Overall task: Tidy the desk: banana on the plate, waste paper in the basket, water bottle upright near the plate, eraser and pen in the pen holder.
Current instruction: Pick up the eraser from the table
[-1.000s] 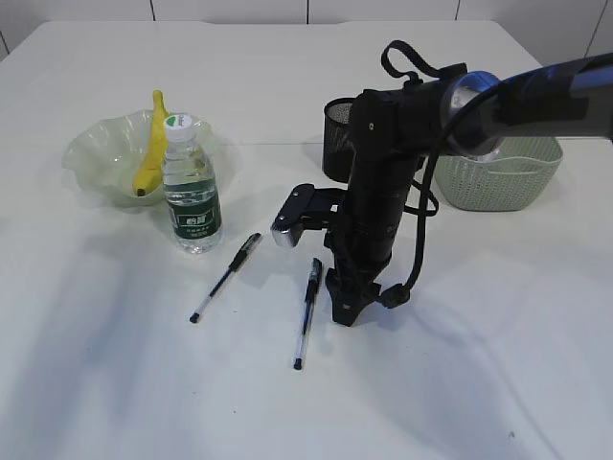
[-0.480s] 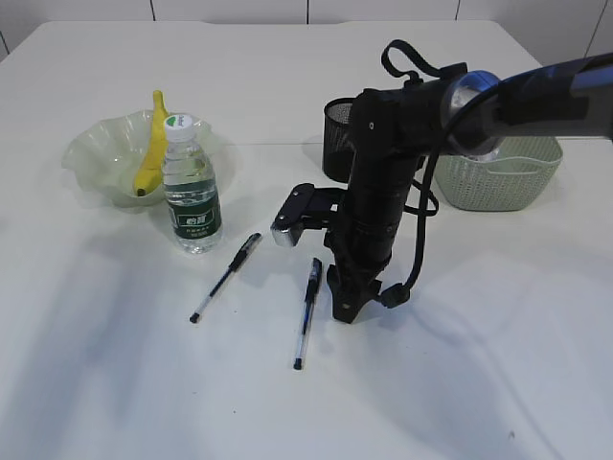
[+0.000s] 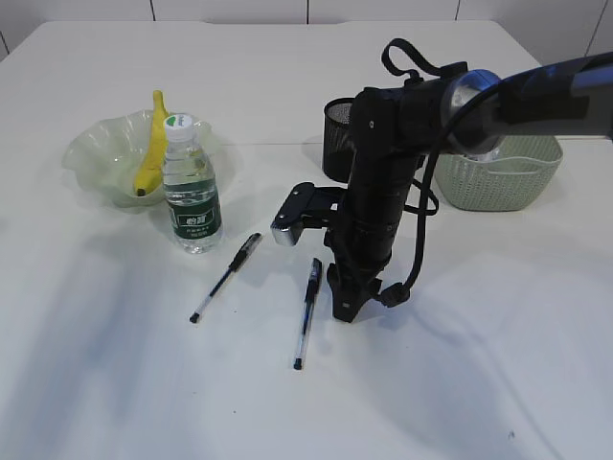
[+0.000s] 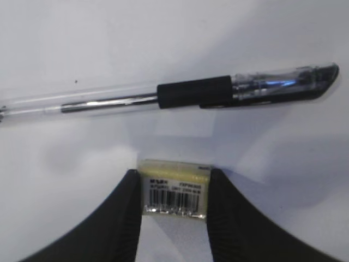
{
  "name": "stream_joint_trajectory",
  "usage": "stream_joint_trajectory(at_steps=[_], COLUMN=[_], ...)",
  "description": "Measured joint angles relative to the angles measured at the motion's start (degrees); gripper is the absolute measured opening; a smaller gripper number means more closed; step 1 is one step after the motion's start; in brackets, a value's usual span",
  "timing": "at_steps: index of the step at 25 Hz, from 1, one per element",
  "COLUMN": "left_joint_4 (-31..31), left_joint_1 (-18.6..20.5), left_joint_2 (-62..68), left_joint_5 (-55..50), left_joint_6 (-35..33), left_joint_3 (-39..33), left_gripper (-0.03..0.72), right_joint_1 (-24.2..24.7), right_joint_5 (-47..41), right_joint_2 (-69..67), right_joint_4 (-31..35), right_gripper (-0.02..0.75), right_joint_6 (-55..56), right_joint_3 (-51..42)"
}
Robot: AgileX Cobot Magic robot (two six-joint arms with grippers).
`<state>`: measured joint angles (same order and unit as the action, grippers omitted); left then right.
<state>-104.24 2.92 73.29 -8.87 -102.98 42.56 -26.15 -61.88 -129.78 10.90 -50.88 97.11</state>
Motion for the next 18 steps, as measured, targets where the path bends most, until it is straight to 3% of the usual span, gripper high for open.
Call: stream_joint_trajectory(at_steps=[12, 18], left_joint_4=[0.0, 0.0], left_joint_1=[0.0, 0.0], left_joint_2=[0.0, 0.0], left_joint_5=[0.0, 0.0], left_joint_6=[0.0, 0.0], left_joint_3=[0.0, 0.0], left_gripper=[0.496, 0.496], right_joint_1=[0.0, 0.0], right_joint_5=[0.0, 0.0], right_joint_2=[0.0, 0.0], right_joint_4=[0.0, 0.13], right_gripper=[0.265, 0.221], right_joint_6=[2.15, 2.36], right_joint_3=[0.0, 0.05])
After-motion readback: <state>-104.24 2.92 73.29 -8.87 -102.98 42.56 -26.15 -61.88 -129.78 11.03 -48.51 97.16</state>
